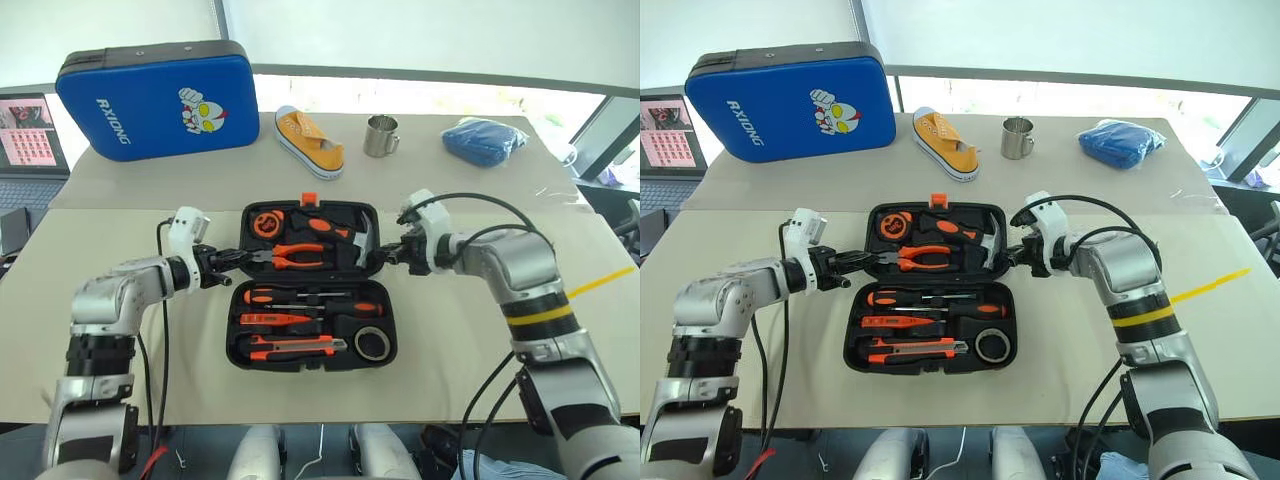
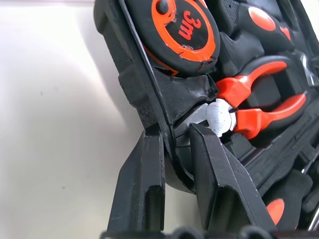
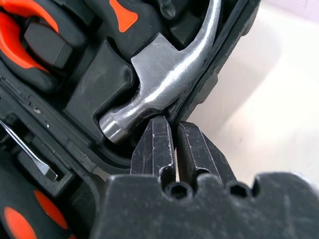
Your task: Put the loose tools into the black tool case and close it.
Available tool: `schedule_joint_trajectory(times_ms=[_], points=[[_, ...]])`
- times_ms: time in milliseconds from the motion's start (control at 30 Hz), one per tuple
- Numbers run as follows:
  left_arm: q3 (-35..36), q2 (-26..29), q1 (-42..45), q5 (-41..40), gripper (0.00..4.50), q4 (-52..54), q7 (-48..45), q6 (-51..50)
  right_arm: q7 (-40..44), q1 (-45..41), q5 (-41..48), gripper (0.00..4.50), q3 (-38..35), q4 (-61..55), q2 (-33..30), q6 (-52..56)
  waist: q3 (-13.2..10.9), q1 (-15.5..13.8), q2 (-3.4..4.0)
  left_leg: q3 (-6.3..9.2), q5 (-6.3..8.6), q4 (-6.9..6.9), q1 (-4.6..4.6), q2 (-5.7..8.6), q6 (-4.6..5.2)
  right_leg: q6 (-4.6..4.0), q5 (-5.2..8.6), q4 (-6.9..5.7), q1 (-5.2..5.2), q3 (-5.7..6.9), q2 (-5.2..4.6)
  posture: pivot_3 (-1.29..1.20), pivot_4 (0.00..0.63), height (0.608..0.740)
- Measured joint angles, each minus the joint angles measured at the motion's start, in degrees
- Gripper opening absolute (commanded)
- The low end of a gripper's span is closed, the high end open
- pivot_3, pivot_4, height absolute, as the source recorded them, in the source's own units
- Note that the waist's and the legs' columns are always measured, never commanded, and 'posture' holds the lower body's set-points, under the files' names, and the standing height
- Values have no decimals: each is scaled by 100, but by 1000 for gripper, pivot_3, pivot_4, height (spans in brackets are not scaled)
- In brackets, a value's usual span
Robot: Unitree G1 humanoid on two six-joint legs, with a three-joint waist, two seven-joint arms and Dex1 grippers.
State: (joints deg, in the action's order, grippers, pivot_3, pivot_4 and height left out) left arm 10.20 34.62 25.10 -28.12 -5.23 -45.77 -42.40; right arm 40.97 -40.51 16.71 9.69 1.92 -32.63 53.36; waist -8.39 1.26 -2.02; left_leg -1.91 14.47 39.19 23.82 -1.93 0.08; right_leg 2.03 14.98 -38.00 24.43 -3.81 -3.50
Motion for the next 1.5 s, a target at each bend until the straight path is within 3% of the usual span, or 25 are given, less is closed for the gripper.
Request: schedule_joint_trajectory(times_ms=[167,367,567,600,700,900,1000,1033,1100,1133,1267,1300,1500], points=[[79,-162,-786,287,428,244,-456,2095,69,845,-600,0,120,-589,-394,-2119,-2,-50,1,-9,2,-11,1,1,2,1,0,40,-3,2,-6,0,150,740],[25,-166,-1911,1438,428,304,-541,5425,-301,2180,-1587,0,79,-805,-800,-5236,1,-55,4,-19,4,-33,-32,-3,5,1,0,77,-36,0,-9,0,150,740],[14,17,-2742,2136,428,99,-445,7287,-935,2958,-2490,0,-27,-547,-1135,-7197,4,-111,2,-34,7,-29,-63,-2,10,6,-3,90,-76,1,-11,0,150,740],[6,84,-2877,2176,421,29,-468,7515,-989,3060,-2577,397,-68,-509,-1197,-7449,4,-120,2,-41,10,-30,-72,-4,14,6,-2,93,-88,2,-11,0,150,740],[-18,205,-3182,2192,1126,-98,-553,7765,-938,3336,-2669,1312,-121,-342,-1372,-7875,4,-144,1,-58,15,-31,-105,-8,22,7,-1,112,-134,8,-11,0,150,740],[37,501,-3370,1868,3293,-480,-642,7599,-788,3884,-2644,3396,-283,157,-1657,-8485,4,-88,3,-74,15,-30,-117,-19,22,6,0,100,-134,0,2,0,150,740],[115,574,-3189,1522,3385,-662,-696,7058,-603,4246,-2240,3066,-667,67,-1803,-8411,4,-78,3,-72,15,-31,-119,-18,22,6,0,99,-135,0,2,0,150,740],[129,574,-3120,1425,2859,-713,-702,6869,-511,4387,-2060,2860,-743,-3,-1851,-8340,4,-83,3,-72,15,-31,-119,-18,23,7,0,99,-136,0,2,0,150,740],[101,570,-2811,1232,2337,-801,-729,6347,-218,4850,-1499,2229,-948,-324,-1942,-8051,4,-113,2,-70,15,-30,-118,-19,22,7,0,97,-136,1,3,0,150,740],[20,564,-2455,1188,1797,-841,-742,5947,-20,5194,-1109,1754,-1095,-664,-1996,-7755,4,-149,1,-68,15,-26,-117,-18,22,7,0,97,-137,1,4,0,150,740],[-281,448,-1204,1110,426,-992,-794,5029,504,6024,-340,514,-1236,-1910,-2240,-6748,6,-169,-1,-68,14,-21,-120,-15,22,8,-1,93,-143,1,6,0,150,740],[-383,391,-947,1131,0,-1090,-821,4905,554,6113,-291,8,-1213,-2131,-2247,-6561,7,-163,-3,-68,14,-21,-120,-13,22,8,-1,93,-142,0,6,0,150,740],[-1122,151,163,1511,0,-1975,-1211,4397,630,6001,-546,8,-463,-2891,-1990,-5392,8,-69,-7,-66,14,-23,-112,-13,22,8,0,93,-131,-2,17,0,150,740]])
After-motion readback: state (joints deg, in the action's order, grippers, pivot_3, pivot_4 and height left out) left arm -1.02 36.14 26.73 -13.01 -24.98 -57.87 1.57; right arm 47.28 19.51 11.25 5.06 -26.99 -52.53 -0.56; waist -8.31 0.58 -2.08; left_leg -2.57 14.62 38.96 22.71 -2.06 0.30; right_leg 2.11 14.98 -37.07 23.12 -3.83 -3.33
